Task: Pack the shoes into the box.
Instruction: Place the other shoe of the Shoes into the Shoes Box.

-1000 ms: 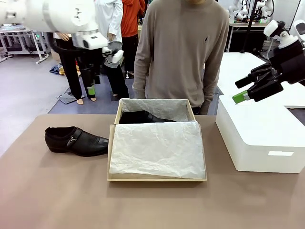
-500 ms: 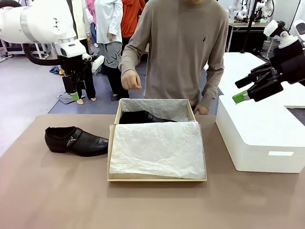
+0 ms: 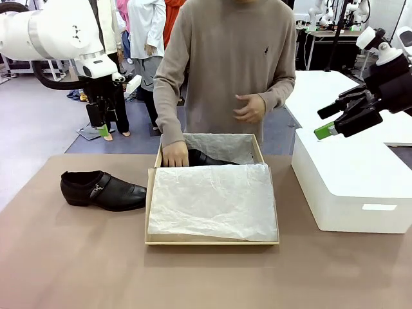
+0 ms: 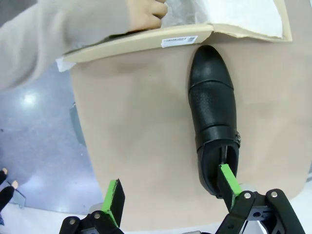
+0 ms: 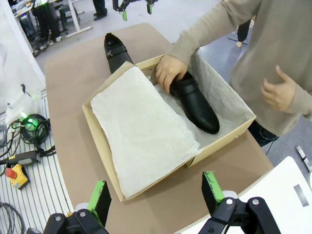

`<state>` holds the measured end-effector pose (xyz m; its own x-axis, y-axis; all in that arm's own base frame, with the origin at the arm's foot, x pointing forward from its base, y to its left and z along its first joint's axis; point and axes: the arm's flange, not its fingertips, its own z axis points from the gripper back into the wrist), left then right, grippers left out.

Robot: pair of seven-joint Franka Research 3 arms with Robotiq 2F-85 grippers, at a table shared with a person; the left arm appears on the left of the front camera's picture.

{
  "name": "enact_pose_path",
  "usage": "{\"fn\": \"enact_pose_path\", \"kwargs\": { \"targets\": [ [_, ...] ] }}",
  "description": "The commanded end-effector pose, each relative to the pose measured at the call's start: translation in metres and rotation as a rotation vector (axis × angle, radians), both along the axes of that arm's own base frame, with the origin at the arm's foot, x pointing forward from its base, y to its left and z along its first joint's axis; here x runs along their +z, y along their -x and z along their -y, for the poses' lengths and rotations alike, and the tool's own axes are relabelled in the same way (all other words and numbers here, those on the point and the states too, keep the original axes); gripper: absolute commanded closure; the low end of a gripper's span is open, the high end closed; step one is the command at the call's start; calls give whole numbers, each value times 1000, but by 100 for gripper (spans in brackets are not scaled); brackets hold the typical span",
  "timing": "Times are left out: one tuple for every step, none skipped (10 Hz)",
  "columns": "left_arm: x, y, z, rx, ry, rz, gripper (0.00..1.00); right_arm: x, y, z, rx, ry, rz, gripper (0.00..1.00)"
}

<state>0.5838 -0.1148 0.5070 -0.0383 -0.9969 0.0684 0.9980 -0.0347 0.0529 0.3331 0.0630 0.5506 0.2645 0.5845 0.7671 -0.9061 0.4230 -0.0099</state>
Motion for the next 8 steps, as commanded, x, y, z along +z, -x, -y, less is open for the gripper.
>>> {"fn": "enact_pose_path", "kwargs": {
  "targets": [
    [2,0,-3,-11,-14,3,0,1,-4,1,28,-27,20,0],
    [2,0,-3,-11,-14,3,0,1,-4,1,28,-27,20,0],
    [0,0,0,0,0,0,0,1,-4,1,28,-27,20,0],
    [-4,6,-6,17,8,13,0,1,-4,1,28,-27,20,0],
    [-8,16,-17,49,21,26,0,1,-4,1,28,-27,20,0],
    [-14,26,-26,71,5,39,0,1,-4,1,28,-27,20,0],
    [-21,32,-34,83,-10,39,0,1,-4,1,28,-27,20,0],
    [-31,34,-41,99,-24,52,0,1,-4,1,28,-27,20,0]
  ]
}}
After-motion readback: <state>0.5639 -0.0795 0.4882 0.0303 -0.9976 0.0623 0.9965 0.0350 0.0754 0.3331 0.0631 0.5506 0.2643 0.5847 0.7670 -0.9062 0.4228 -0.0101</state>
